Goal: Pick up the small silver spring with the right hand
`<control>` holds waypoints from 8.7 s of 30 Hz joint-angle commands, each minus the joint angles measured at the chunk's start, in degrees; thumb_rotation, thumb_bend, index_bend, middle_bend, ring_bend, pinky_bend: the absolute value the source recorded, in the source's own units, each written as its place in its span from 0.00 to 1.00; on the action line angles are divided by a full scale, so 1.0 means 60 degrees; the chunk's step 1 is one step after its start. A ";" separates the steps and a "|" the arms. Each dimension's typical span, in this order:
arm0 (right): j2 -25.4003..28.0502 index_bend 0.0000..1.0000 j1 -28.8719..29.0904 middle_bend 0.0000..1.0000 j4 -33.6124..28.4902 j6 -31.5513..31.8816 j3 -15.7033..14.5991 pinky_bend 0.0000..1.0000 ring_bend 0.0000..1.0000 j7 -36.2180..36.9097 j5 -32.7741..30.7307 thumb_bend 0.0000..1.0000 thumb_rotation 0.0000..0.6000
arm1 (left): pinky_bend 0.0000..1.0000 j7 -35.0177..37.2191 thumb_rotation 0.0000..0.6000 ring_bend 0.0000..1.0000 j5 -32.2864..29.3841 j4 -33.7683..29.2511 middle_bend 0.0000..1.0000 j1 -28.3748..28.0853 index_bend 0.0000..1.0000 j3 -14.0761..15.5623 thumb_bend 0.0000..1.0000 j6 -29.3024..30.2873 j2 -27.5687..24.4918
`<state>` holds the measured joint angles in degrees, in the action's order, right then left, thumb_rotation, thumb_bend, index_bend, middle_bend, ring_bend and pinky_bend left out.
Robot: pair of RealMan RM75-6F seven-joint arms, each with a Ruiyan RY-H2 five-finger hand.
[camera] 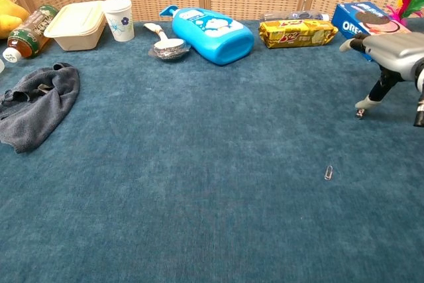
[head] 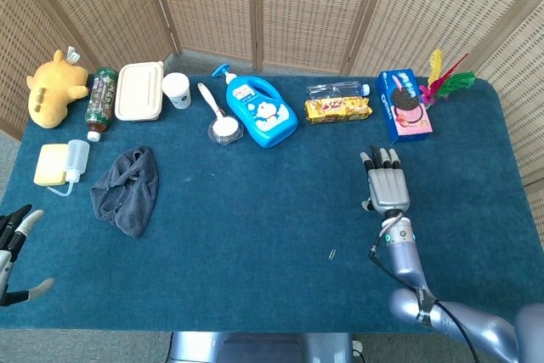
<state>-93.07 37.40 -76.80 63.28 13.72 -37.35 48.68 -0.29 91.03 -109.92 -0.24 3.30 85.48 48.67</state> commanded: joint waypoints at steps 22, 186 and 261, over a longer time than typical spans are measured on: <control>0.0189 0.09 -0.0098 0.00 -0.0578 0.0444 -0.0216 0.00 0.00 0.0027 0.0605 0.03 1.00 | 0.00 -0.0056 1.00 0.00 0.0008 -0.0041 0.00 -0.0023 0.00 0.0014 0.21 -0.0045 0.0008; 0.0699 0.50 0.0303 0.00 0.1029 -0.1449 0.0514 0.00 0.00 0.0757 -0.2885 0.18 1.00 | 0.00 0.0011 1.00 0.00 -0.0042 -0.0066 0.00 -0.0097 0.00 0.0049 0.21 -0.0207 -0.0012; 0.1154 0.52 0.1531 0.00 0.0217 -0.1574 0.0049 0.00 0.00 -0.0697 -0.6245 0.33 1.00 | 0.00 0.0330 1.00 0.00 -0.0040 -0.0040 0.00 -0.0122 0.00 0.0058 0.21 -0.0225 -0.0135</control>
<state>-86.11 46.59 -75.54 53.87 14.05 -41.56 11.17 1.69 90.79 -110.15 -0.97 3.65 84.13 47.87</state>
